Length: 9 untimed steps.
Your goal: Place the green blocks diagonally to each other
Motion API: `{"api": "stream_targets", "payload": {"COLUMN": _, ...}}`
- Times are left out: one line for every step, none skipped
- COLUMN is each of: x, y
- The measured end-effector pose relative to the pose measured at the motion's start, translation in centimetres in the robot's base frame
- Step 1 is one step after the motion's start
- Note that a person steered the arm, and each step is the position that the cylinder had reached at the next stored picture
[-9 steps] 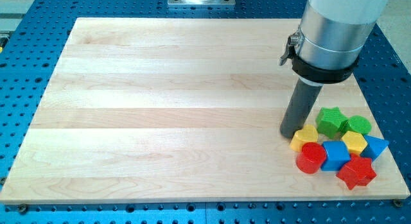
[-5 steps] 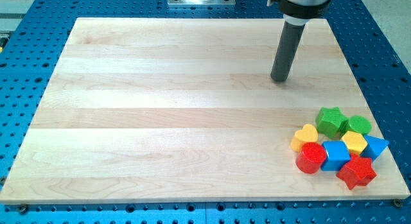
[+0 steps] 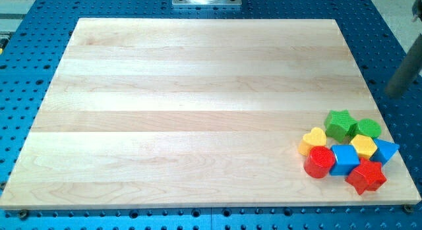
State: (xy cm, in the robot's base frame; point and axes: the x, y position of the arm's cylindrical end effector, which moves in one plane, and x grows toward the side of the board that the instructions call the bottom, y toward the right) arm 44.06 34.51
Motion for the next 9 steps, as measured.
{"api": "stream_targets", "payload": {"x": 6.6, "y": -0.3}}
{"api": "stream_targets", "payload": {"x": 10.2, "y": -1.7}}
{"api": "stream_targets", "payload": {"x": 10.4, "y": -2.1}}
{"api": "stream_targets", "payload": {"x": 10.4, "y": -2.5}}
{"api": "stream_targets", "payload": {"x": 9.6, "y": -4.0}}
{"api": "stream_targets", "payload": {"x": 9.6, "y": -8.6}}
{"api": "stream_targets", "payload": {"x": 8.3, "y": -11.7}}
{"api": "stream_targets", "payload": {"x": 6.0, "y": -14.2}}
{"api": "stream_targets", "payload": {"x": 4.3, "y": -16.0}}
